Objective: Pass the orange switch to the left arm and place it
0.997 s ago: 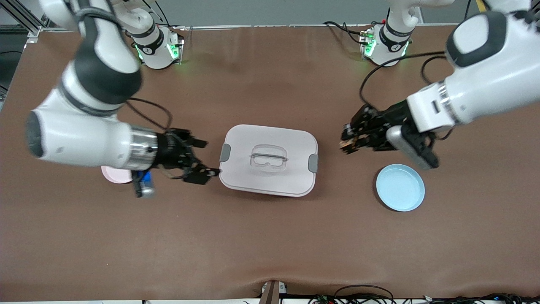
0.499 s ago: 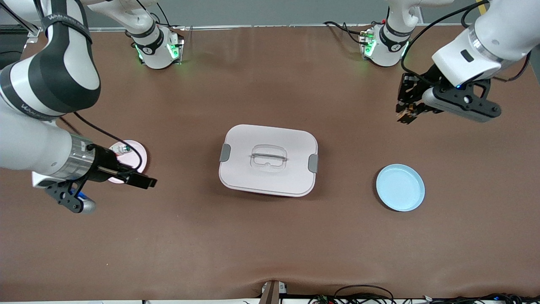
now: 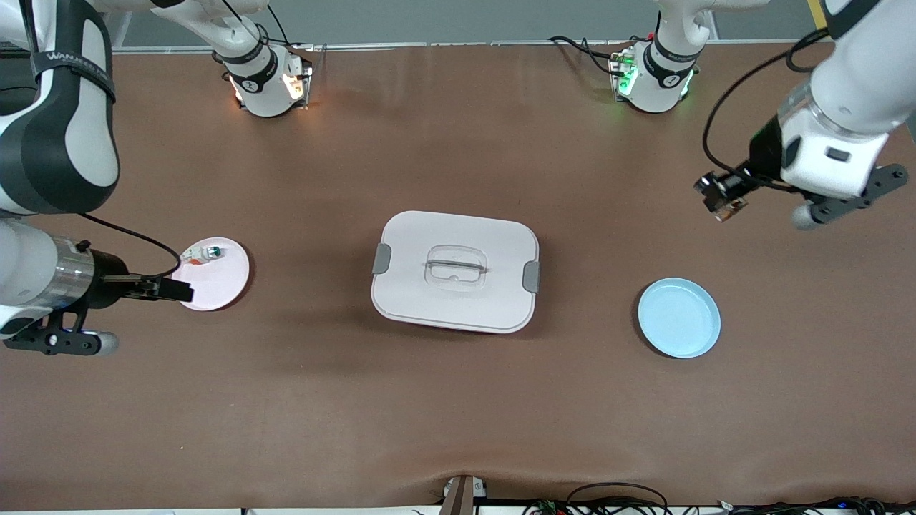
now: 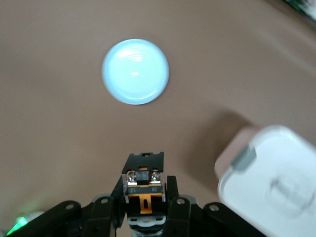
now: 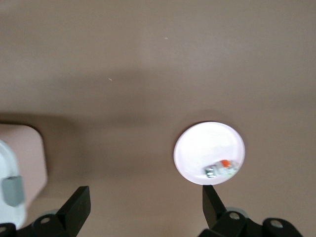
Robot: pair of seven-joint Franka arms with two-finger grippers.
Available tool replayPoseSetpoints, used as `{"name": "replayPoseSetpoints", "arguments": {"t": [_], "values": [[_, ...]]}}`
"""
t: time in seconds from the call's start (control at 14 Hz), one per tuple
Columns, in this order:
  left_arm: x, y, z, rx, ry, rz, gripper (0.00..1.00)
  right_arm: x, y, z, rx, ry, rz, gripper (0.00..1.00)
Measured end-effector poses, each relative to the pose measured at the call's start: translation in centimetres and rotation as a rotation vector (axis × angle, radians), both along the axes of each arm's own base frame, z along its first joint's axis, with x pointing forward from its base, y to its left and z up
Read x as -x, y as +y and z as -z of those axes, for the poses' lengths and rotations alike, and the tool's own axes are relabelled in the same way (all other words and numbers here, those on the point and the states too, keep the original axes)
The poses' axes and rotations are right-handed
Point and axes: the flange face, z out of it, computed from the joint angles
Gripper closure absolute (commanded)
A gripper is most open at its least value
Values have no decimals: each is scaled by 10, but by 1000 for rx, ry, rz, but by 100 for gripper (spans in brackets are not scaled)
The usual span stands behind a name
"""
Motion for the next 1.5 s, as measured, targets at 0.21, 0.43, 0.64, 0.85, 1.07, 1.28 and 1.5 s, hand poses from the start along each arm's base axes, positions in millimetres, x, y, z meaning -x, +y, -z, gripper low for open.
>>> {"name": "replayPoseSetpoints", "arguments": {"t": [0.21, 0.43, 0.64, 0.85, 1.07, 1.28, 1.5], "values": [[-14, 37, 17, -13, 39, -287, 100, 7, -19, 2, 17, 61, -29, 0], [-27, 50, 44, -25, 69, -507, 100, 18, -38, 1, 12, 126, -19, 0], [-40, 52, 87, -15, 41, -684, 100, 22, -39, 10, 9, 170, -21, 0], [-44, 60, 145, -3, 18, -749, 100, 29, -42, 20, 8, 197, -16, 0], [-40, 85, 208, 8, -18, -792, 100, 38, -49, 16, 7, 199, -7, 0], [-37, 93, 255, -16, -19, -786, 100, 43, -52, 8, 20, 175, -3, 0], [-42, 91, 296, -14, 2, -786, 100, 45, -66, 8, 17, 113, -5, 0]]}}
